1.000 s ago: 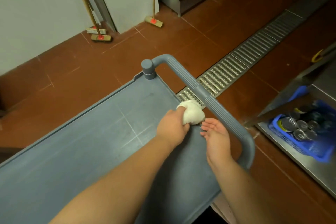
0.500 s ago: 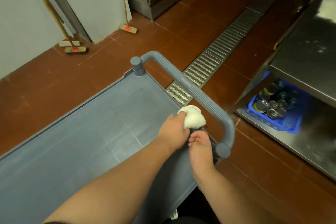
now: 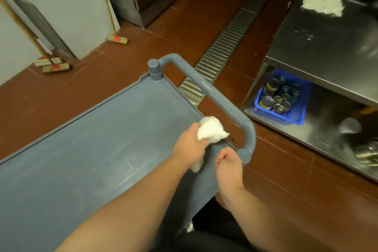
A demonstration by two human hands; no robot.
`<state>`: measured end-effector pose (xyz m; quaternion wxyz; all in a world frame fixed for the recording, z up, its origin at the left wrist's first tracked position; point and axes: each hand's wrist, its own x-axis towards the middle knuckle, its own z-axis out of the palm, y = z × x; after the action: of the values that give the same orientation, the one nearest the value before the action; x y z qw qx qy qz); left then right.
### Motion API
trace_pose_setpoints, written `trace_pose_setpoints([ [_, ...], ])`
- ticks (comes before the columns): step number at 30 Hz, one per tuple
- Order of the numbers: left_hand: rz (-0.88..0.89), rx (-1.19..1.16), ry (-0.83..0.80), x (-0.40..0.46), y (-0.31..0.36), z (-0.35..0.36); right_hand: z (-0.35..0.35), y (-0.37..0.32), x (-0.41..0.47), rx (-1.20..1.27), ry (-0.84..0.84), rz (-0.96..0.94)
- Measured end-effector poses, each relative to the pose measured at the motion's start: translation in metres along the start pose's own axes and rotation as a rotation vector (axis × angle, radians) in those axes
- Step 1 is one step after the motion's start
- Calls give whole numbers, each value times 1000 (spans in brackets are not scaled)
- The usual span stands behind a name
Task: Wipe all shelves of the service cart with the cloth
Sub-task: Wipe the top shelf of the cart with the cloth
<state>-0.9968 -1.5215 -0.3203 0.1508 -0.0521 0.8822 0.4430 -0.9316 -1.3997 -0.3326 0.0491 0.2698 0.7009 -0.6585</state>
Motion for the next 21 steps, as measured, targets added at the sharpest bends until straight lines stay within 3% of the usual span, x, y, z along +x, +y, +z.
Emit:
trace_pose_setpoints([
  [4,-44,69,132,-9,-16,-23,-13,3,-13,-26,-45,-77],
  [13,-58,45,221,-55,-55,-19,-19,8,-31,-40,-8,-97],
  [21,-29,113,233,-48,-12,33,-30,18,-35,29,20,-19],
])
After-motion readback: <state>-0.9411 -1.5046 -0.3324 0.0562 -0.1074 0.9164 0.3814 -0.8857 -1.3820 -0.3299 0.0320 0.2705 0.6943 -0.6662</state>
